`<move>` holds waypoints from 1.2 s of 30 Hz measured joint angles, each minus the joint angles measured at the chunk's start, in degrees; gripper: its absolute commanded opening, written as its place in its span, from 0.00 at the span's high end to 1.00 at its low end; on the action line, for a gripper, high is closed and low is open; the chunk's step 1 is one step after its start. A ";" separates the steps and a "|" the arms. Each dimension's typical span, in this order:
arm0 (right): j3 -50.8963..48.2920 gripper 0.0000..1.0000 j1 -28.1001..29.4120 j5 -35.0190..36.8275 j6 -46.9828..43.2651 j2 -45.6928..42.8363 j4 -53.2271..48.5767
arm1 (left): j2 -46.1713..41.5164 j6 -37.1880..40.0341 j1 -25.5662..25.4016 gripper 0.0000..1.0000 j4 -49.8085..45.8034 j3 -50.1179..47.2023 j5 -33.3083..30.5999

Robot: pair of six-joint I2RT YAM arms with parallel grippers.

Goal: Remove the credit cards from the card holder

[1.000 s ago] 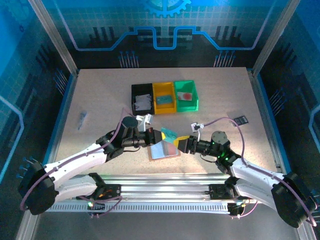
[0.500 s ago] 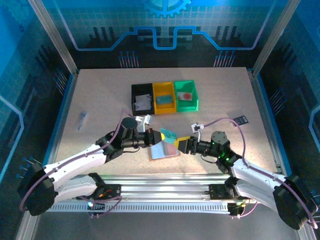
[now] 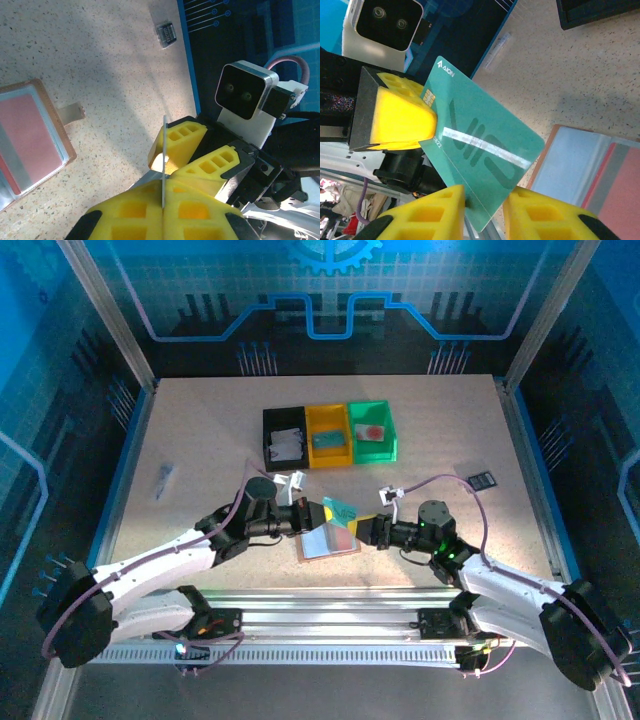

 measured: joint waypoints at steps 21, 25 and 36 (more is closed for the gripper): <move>0.02 1.00 0.39 -0.28 -0.24 -2.14 1.55 | 0.35 0.33 -0.31 0.54 -1.18 -0.37 -1.70; 0.11 1.00 0.59 -0.44 -0.63 -2.73 0.63 | 0.35 1.62 -0.52 0.38 -2.91 -0.31 -1.73; 5.90 1.00 -1.66 0.61 -5.64 -9.31 -14.82 | -5.55 10.51 0.04 0.01 -18.34 5.75 -7.39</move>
